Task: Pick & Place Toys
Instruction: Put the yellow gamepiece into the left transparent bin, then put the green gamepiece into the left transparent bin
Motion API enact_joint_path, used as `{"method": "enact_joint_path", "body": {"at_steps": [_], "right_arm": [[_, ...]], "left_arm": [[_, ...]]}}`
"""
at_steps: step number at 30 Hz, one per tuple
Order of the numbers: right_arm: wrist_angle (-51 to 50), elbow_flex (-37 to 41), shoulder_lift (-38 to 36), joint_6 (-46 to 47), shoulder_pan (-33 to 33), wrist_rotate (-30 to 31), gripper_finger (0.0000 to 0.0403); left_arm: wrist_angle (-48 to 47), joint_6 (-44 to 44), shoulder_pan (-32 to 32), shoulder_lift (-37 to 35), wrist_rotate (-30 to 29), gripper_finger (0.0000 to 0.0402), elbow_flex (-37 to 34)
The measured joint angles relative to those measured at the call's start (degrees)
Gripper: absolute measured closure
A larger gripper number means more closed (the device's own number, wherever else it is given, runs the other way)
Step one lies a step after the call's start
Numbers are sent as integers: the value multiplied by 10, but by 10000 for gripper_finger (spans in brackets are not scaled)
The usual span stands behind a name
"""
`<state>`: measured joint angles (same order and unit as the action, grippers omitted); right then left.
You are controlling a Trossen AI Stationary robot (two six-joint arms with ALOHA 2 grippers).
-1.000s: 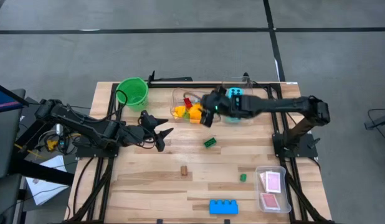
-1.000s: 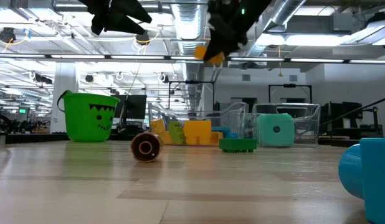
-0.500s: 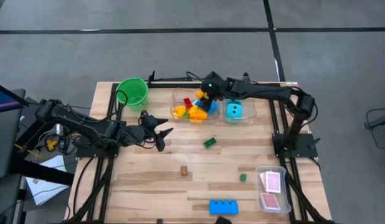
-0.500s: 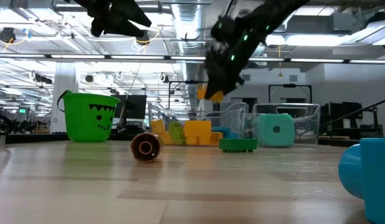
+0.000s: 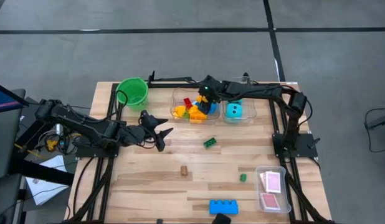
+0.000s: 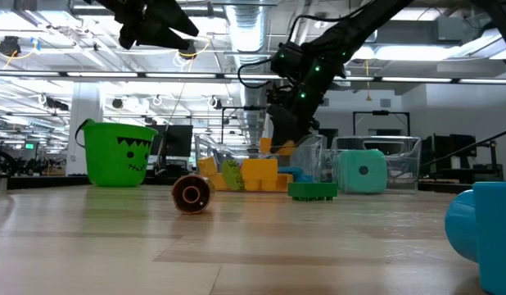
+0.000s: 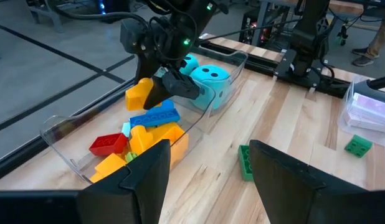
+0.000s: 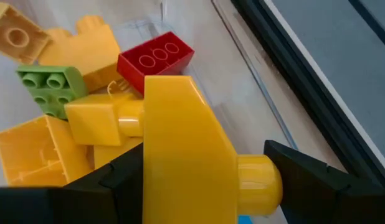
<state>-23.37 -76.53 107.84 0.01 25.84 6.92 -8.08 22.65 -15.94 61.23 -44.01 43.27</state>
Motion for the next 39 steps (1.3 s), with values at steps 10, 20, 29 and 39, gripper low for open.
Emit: {"method": "enact_joint_path", "body": {"at_steps": [10,20,29,39], "right_arm": [[-1,0,0,4,0,-3,129],[-1,0,0,10,-3,-11,129],[-2,0,0,19,-3,-15,124],[-4,0,0,37,0,-28,64]], "left_arm": [[0,1,0,0,0,188,0],[0,1,0,0,0,188,0],[0,1,0,0,0,188,0],[0,1,0,0,0,188,0]]}}
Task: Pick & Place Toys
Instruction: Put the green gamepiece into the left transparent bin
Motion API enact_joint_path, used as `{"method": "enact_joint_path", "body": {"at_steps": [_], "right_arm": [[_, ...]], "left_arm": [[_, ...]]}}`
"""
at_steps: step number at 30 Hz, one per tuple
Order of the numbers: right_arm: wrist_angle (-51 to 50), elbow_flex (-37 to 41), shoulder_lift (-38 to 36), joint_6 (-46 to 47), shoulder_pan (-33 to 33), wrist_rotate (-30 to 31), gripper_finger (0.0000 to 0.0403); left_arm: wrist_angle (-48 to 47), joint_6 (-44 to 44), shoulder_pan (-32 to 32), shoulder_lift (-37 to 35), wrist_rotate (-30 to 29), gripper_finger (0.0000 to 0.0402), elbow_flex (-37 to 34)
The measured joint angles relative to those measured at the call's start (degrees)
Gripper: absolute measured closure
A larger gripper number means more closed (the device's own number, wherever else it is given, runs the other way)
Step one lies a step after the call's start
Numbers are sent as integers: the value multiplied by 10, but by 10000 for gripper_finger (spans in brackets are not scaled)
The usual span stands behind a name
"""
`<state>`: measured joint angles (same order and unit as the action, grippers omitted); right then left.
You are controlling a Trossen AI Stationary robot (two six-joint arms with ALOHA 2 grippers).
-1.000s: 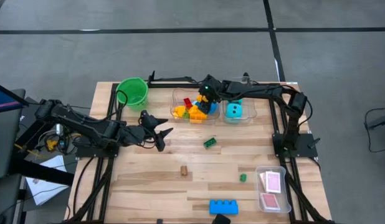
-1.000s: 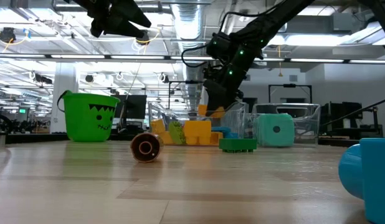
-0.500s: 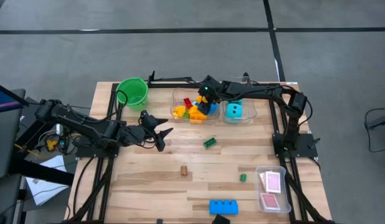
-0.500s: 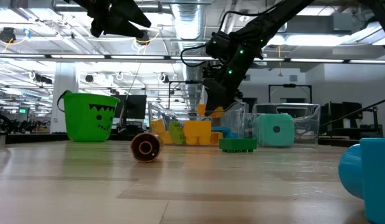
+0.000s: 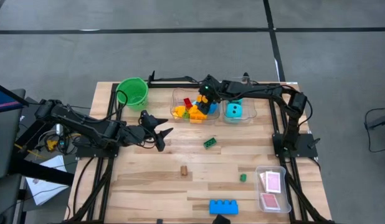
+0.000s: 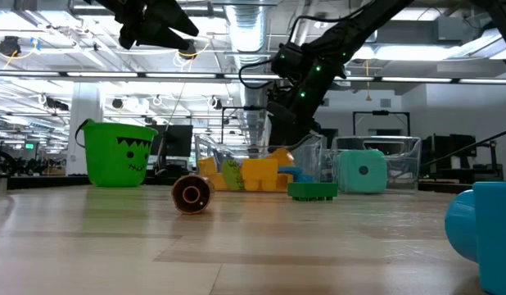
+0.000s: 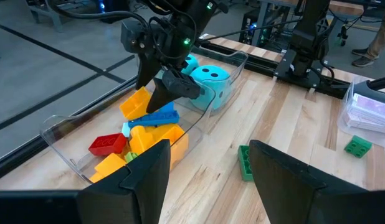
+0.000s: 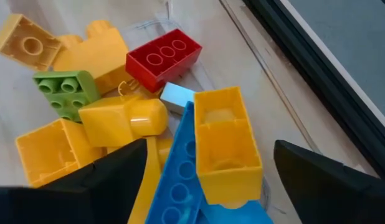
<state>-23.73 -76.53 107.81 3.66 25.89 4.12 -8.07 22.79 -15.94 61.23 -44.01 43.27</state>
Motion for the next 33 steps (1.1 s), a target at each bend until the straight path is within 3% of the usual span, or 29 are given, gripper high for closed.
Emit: {"method": "enact_joint_path", "body": {"at_steps": [22,33], "right_arm": [[-14,0,-24,3,-9,2,55],[-49,0,-127,12,-99,-1,55]], "left_arm": [[0,-3,0,0,0,188,0],[1,-1,11,0,0,188,0]]}}
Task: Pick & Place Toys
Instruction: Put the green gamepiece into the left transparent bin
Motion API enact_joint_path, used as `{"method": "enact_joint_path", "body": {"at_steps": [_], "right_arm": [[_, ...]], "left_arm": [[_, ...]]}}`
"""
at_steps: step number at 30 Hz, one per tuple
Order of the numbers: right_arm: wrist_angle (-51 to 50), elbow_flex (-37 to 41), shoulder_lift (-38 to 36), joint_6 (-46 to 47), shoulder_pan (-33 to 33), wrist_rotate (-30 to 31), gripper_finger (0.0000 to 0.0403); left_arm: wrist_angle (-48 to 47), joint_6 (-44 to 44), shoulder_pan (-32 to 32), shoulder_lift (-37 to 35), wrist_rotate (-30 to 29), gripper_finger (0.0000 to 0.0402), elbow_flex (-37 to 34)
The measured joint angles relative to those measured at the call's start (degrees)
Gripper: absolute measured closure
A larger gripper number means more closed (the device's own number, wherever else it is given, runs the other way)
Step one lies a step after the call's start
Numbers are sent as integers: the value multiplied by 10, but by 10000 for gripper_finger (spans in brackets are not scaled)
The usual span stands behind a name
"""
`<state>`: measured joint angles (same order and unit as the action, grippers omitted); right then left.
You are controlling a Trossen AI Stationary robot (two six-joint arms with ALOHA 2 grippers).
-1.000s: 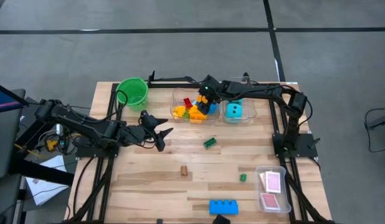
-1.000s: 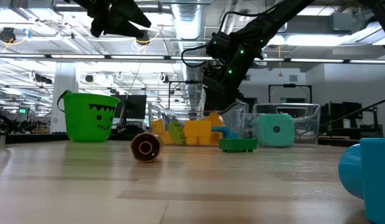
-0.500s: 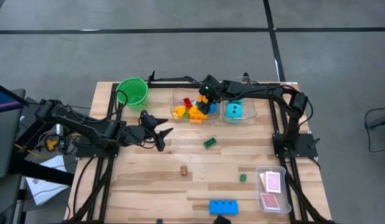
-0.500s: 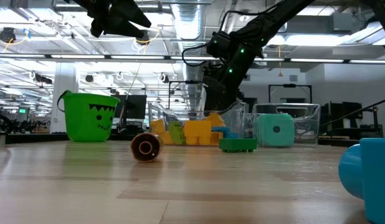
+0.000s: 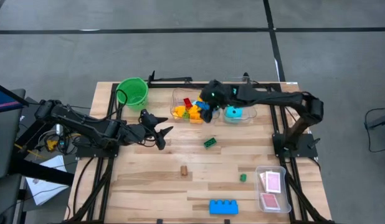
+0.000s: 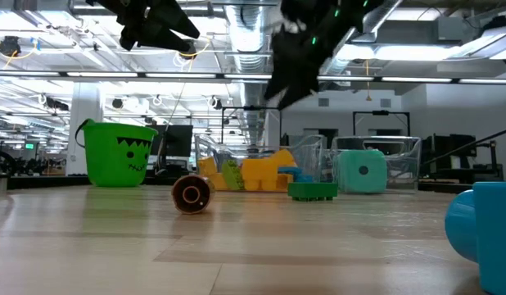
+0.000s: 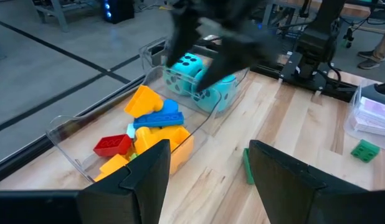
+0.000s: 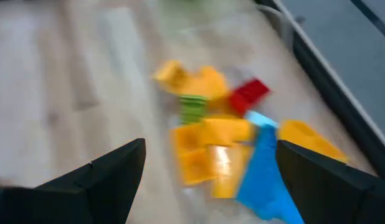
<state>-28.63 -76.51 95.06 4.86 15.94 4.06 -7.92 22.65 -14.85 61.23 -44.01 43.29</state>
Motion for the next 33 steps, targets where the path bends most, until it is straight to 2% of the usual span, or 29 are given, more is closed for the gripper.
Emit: {"method": "enact_joint_path", "body": {"at_steps": [7,14,24,28,33], "right_arm": [[-17,0,-41,27,-102,3,55],[-34,0,-45,70,-206,7,55],[-76,0,-39,147,-340,131,55],[-90,0,-39,181,-382,159,55],[-114,10,-39,239,-429,233,55]], "left_arm": [[3,5,0,0,0,188,0],[3,8,-2,0,0,188,0],[4,8,-2,0,0,188,0],[4,8,-2,0,0,188,0],[9,9,-2,0,0,188,0]]}}
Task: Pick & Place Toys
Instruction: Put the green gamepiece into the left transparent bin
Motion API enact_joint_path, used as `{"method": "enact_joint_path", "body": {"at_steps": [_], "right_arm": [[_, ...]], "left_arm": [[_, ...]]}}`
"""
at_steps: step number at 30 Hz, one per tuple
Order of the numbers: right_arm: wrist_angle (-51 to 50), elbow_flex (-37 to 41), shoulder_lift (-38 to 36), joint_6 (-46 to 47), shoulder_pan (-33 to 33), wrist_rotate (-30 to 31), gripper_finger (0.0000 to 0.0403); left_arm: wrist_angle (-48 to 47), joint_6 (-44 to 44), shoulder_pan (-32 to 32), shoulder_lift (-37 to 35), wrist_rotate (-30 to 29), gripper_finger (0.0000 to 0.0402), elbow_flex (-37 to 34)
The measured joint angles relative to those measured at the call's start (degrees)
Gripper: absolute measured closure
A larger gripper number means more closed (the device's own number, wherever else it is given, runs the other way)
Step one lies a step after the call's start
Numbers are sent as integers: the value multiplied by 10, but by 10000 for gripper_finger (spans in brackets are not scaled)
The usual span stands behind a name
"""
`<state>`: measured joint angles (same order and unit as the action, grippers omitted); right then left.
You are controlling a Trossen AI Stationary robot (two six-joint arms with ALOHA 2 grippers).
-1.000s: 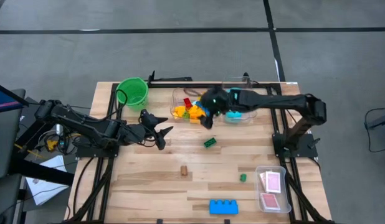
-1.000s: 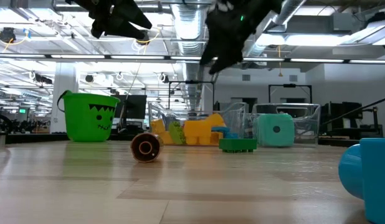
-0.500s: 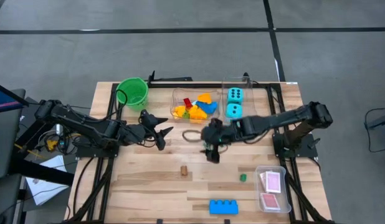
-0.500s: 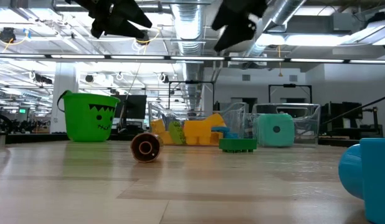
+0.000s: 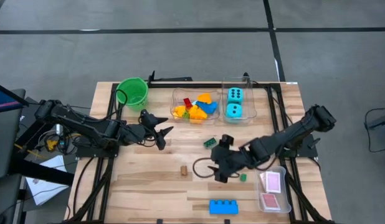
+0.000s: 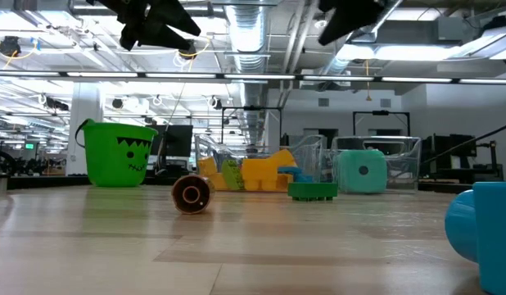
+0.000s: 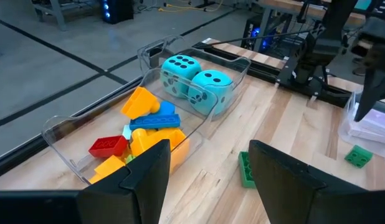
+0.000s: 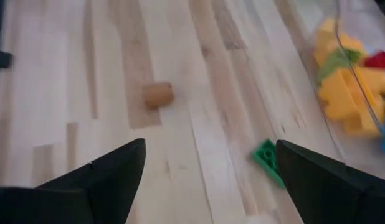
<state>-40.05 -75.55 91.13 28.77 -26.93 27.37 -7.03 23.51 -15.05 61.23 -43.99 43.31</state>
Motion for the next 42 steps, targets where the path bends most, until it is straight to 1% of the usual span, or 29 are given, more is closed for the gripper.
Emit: {"method": "enact_joint_path", "body": {"at_steps": [5,11,16,27,28,30,34,36,39,42], "right_arm": [[-24,40,0,79,-35,55,55],[-62,82,1,143,-36,62,55],[-62,106,1,148,-27,56,55],[-56,107,1,148,-6,55,55],[-56,107,1,149,-5,50,55],[-59,107,1,167,-3,23,55],[-103,107,1,264,-4,-54,55],[-140,107,1,314,-12,-81,55],[-191,107,1,357,-33,-93,55],[-208,107,1,367,-62,-97,55]], "left_arm": [[0,9,0,0,0,188,0],[0,9,0,0,0,188,0],[0,9,0,0,0,188,0],[0,8,0,0,0,188,0],[0,8,0,0,0,188,0],[0,8,0,0,0,188,0],[0,8,0,0,0,188,0],[0,8,0,0,0,188,0],[0,8,0,0,0,188,0],[0,8,0,0,0,188,0]]}}
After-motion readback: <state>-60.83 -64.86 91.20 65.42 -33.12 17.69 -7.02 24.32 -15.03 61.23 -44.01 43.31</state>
